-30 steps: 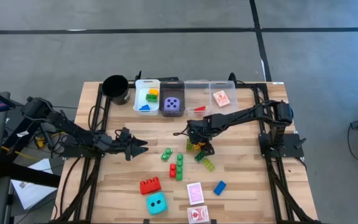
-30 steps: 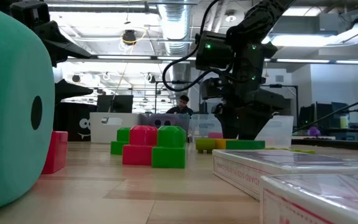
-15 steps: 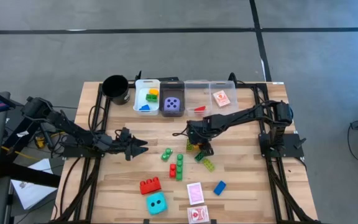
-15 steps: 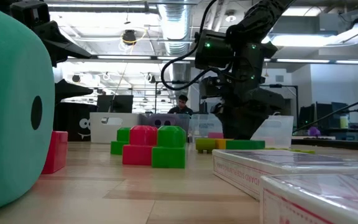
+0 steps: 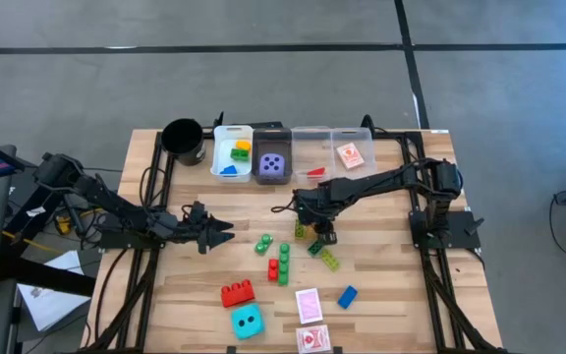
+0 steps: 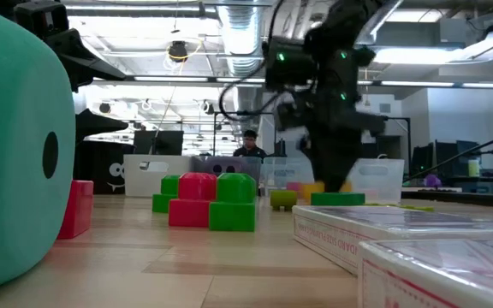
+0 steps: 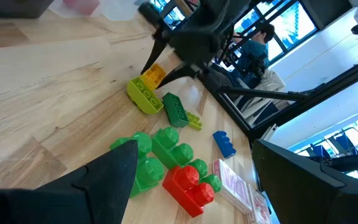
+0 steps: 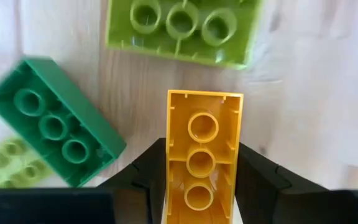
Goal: Pick & Place Toys
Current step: Put the small yellow 8-stud game piece into the left transparent bin
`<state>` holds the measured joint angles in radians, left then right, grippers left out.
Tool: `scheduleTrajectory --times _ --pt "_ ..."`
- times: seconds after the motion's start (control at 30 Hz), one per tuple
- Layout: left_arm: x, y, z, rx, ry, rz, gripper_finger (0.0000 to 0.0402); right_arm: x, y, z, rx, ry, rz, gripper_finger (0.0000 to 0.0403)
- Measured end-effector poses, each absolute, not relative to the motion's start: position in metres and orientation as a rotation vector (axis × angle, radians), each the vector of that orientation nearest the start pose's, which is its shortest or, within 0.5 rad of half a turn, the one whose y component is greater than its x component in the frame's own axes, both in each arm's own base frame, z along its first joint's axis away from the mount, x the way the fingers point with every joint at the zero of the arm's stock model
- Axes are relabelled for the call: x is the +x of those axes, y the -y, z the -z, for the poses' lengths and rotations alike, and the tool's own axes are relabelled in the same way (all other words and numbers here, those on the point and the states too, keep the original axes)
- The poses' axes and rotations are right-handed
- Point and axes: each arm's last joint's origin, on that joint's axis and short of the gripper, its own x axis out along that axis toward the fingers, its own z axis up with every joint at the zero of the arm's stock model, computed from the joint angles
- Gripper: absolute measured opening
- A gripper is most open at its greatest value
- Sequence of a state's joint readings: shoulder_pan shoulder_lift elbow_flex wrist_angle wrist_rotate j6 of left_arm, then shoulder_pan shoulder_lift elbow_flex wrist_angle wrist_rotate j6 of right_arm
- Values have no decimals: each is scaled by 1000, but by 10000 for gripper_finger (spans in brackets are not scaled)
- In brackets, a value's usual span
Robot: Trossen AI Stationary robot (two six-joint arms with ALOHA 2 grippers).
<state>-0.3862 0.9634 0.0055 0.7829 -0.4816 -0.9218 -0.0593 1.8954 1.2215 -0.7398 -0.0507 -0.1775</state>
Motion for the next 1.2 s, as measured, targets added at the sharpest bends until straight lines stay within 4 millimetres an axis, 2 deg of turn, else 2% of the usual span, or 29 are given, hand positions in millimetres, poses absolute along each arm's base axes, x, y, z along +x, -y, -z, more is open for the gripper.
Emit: scheduleTrajectory --times 0.17,0.3,0.43,0.57,0.67,0.83,1.1,1.2 --pt "145 45 -138 -846 -103 -161 310 363 21 -193 -28 -1360 -40 136" --pt "145 45 -138 -846 -103 -161 310 384 19 -237 65 -1217 40 136" --pt "145 45 -138 -846 -103 -161 310 403 18 -287 137 -998 109 136" --pt "145 45 -138 -845 -103 -161 310 413 21 -329 195 -812 221 136" --pt "145 45 -138 -846 -103 -161 310 413 24 -351 241 -732 324 136" --pt "146 42 -138 -845 -87 -190 310 407 26 -367 266 -670 518 136" --pt "147 42 -142 -868 -46 -179 310 393 39 -359 296 -735 775 136" --pt "147 41 -149 -953 31 -169 310 387 48 -357 299 -755 875 136"
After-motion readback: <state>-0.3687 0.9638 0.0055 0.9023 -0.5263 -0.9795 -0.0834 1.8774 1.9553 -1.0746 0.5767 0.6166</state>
